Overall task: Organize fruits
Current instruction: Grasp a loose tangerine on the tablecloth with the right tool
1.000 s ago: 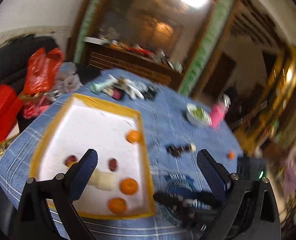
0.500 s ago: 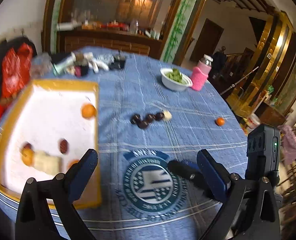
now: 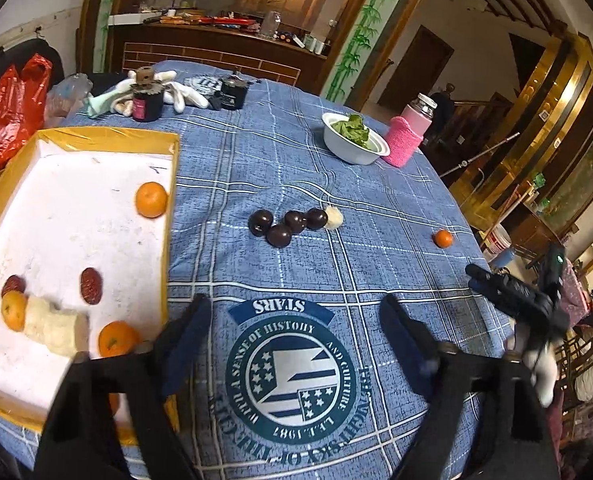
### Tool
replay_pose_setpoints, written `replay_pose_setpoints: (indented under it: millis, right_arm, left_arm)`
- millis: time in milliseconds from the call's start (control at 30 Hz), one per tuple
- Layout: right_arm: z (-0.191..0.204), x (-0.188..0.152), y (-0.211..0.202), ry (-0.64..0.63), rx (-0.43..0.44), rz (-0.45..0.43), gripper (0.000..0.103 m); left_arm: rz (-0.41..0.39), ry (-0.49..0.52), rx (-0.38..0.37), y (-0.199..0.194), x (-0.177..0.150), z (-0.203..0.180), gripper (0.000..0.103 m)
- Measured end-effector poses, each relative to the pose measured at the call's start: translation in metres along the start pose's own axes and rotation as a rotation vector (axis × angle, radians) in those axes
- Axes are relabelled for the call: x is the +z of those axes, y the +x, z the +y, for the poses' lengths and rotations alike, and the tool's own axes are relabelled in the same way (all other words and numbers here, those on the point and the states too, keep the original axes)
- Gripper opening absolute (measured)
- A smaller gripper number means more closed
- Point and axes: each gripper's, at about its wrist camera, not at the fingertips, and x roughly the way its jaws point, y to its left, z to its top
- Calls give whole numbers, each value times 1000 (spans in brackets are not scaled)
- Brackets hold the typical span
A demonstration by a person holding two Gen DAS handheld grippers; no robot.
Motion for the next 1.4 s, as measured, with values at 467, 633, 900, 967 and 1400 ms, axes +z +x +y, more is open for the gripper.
replay_pose_setpoints:
  millis: [467, 633, 900, 967, 1400]
  right_arm:
    - [-17, 75, 78, -6, -267, -28, 53]
    - [-16, 73, 83, -38, -236, -41, 38]
    - [-18, 73, 74, 12, -145, -43, 37]
    - [-14, 70, 73, -1, -130, -41, 37]
    - [1, 67, 69, -65, -78, -38, 37]
  left_arm:
    - [39, 145, 92, 43, 29, -24, 70]
    - [79, 175, 110, 76, 46, -31, 70]
    - [101, 386, 105, 126, 63, -81, 70]
    - [119, 436, 117, 145, 68, -92, 70]
    - [221, 500, 211, 215, 73, -82, 40]
